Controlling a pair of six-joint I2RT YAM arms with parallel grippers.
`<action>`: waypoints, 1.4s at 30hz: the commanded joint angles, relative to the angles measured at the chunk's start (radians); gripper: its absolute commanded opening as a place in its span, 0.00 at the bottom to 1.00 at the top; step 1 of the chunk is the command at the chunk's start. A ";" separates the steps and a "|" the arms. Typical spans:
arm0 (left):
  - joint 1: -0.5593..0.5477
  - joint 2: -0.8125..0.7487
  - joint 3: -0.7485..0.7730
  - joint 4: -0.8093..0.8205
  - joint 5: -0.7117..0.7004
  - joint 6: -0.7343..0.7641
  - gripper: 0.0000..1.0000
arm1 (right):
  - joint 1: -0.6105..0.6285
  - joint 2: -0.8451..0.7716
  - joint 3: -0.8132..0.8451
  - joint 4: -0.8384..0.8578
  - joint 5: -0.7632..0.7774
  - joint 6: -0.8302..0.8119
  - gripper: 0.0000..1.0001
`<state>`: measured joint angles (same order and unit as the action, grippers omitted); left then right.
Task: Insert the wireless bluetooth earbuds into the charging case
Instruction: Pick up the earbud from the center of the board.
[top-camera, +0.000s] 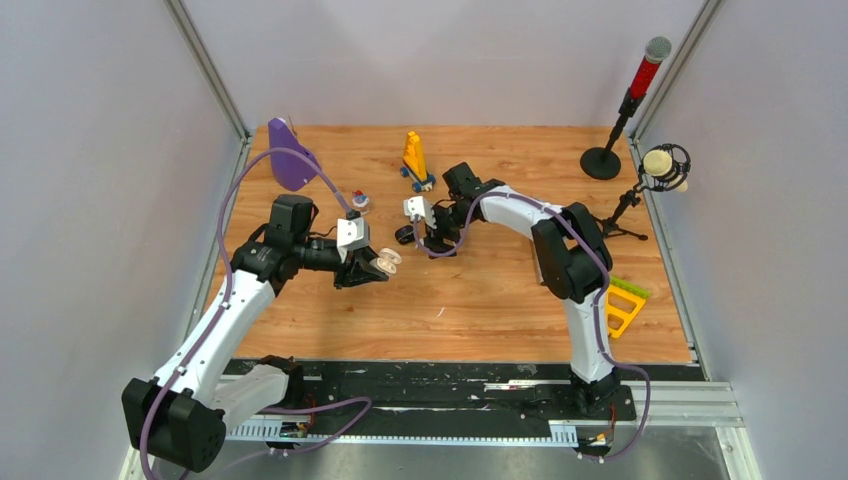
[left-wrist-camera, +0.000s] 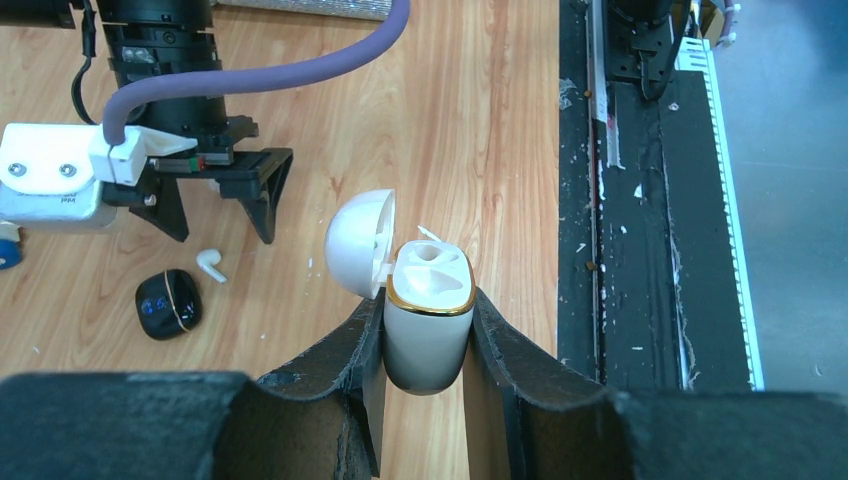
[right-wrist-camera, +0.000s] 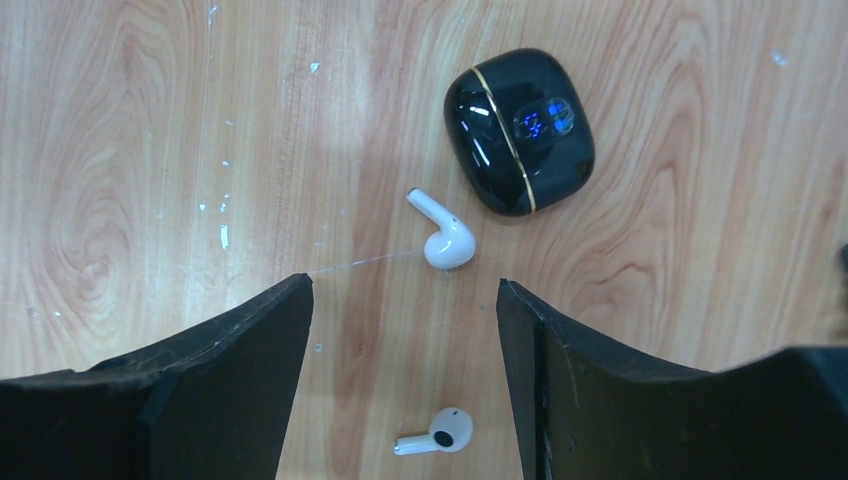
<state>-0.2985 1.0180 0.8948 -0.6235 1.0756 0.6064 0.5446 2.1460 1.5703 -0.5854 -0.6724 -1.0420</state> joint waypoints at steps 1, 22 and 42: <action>0.008 -0.007 0.000 0.018 0.033 -0.002 0.00 | -0.020 0.000 0.039 0.030 -0.089 -0.156 0.69; 0.047 0.015 0.005 0.011 0.043 0.003 0.00 | -0.027 0.161 0.199 -0.243 -0.218 -0.447 0.47; 0.059 0.024 0.003 0.015 0.043 -0.002 0.00 | -0.025 0.196 0.231 -0.278 -0.248 -0.459 0.13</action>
<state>-0.2462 1.0416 0.8948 -0.6239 1.0935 0.6075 0.5175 2.3238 1.7939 -0.8219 -0.8928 -1.4616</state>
